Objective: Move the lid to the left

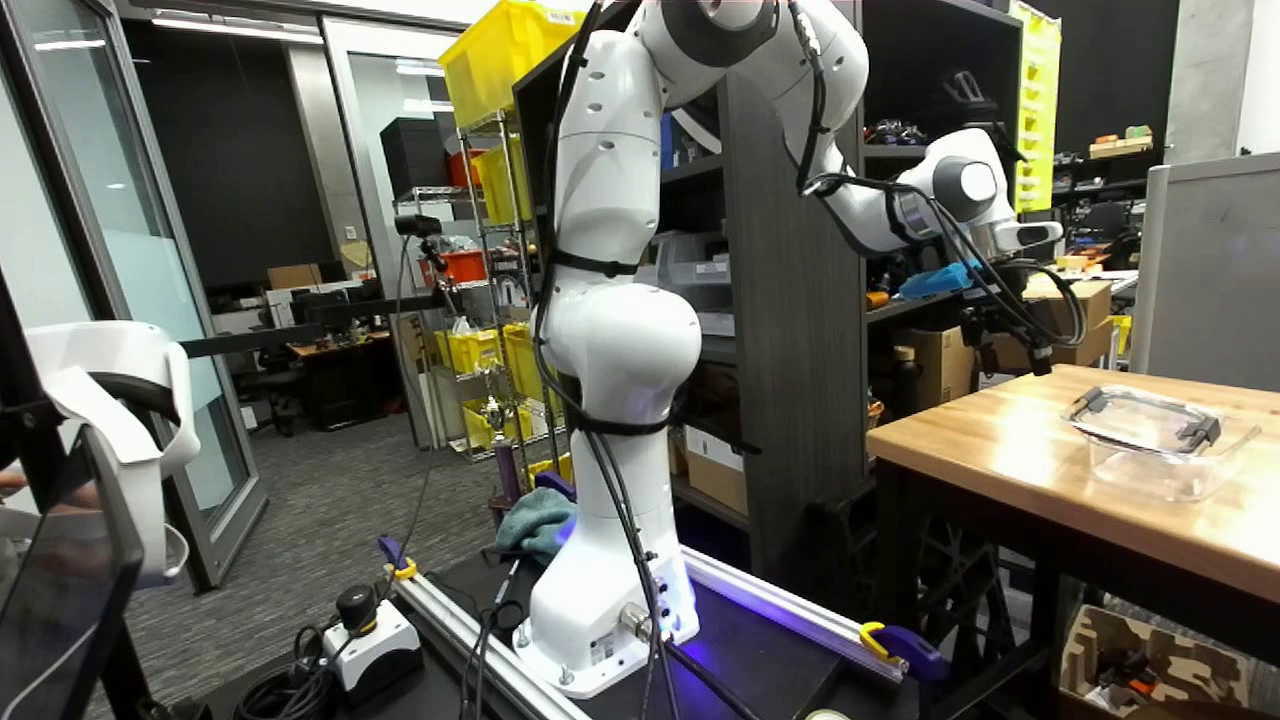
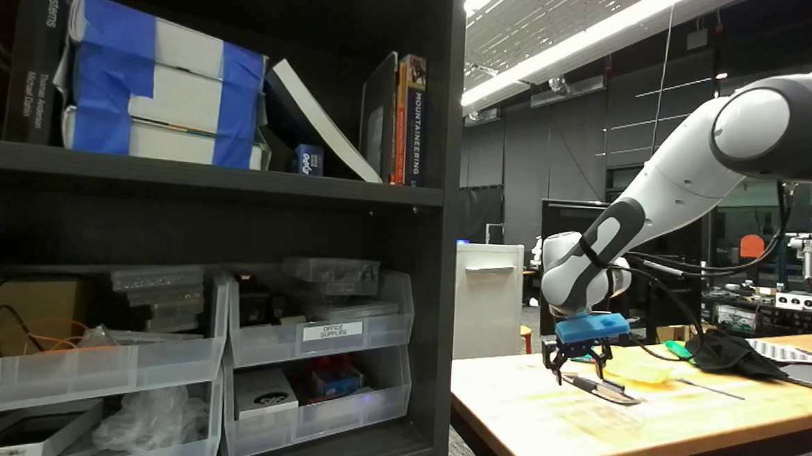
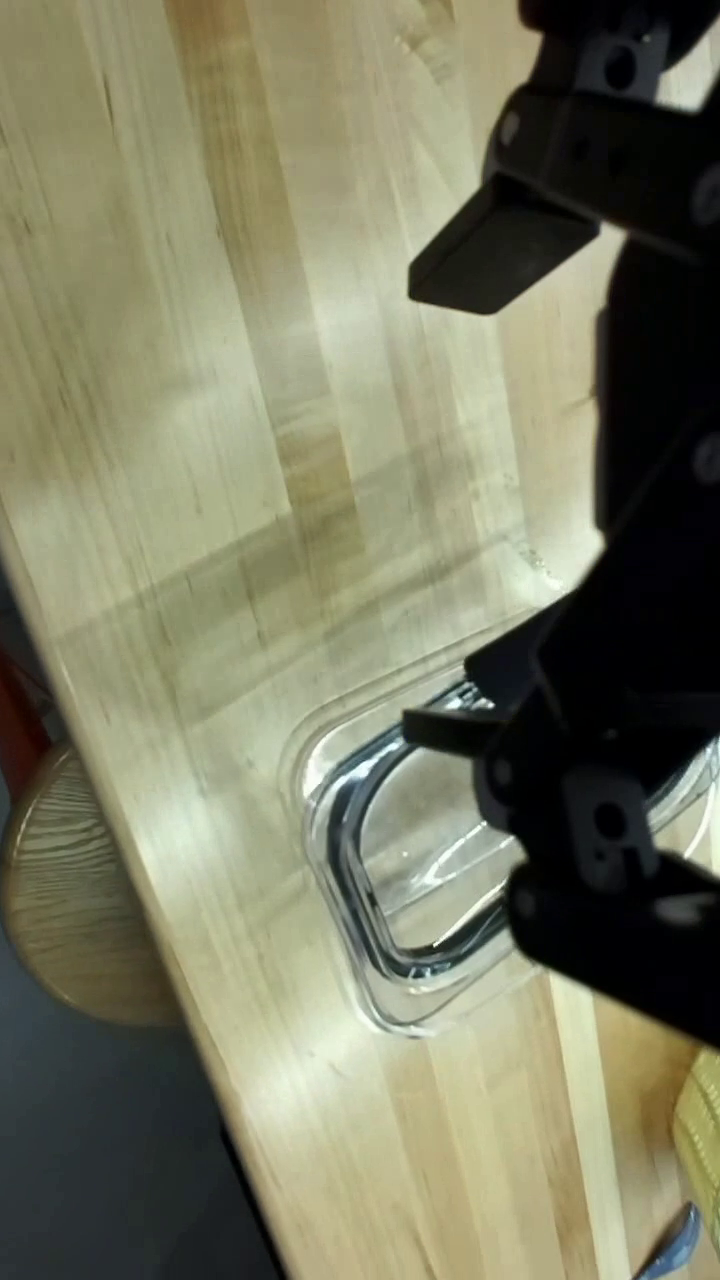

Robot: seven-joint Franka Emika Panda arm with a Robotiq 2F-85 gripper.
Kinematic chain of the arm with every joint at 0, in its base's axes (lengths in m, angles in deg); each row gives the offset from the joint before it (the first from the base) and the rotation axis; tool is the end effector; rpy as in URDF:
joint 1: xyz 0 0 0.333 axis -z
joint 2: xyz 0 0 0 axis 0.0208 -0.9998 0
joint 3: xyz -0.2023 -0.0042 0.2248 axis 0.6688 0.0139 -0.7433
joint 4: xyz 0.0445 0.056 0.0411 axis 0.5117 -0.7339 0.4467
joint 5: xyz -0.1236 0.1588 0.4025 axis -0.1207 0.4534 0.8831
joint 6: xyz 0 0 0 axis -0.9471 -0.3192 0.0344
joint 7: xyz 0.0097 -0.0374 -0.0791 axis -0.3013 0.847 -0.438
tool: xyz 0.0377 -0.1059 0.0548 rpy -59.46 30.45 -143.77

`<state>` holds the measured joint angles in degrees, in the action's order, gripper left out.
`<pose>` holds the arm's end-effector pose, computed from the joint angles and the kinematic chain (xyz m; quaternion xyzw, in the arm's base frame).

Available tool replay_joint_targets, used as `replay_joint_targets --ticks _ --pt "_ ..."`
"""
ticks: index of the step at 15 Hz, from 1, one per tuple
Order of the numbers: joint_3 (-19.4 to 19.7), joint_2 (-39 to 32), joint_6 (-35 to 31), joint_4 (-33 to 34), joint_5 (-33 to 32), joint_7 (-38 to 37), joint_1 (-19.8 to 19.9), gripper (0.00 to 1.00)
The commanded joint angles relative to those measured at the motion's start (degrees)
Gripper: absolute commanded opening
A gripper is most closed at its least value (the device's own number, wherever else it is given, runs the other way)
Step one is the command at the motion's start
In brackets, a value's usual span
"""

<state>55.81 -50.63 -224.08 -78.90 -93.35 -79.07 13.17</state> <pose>0.5519 -0.2758 0.2821 0.9326 -0.3352 0.0469 0.1253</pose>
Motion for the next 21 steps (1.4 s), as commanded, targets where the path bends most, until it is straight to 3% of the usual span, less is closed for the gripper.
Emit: replay_joint_targets --ticks 1,6,11,21 --pt "1.5 -0.9 -1.0 0.4 -4.1 -2.5 -1.0 1.0" --pt "1.7 -0.5 -0.4 -1.2 -6.6 -1.7 -1.5 1.0" --pt "2.5 -0.5 -1.2 -2.7 -13.6 -3.2 -1.8 1.0" --pt "2.5 2.2 -3.9 -8.3 -17.8 -3.0 -1.6 1.0"
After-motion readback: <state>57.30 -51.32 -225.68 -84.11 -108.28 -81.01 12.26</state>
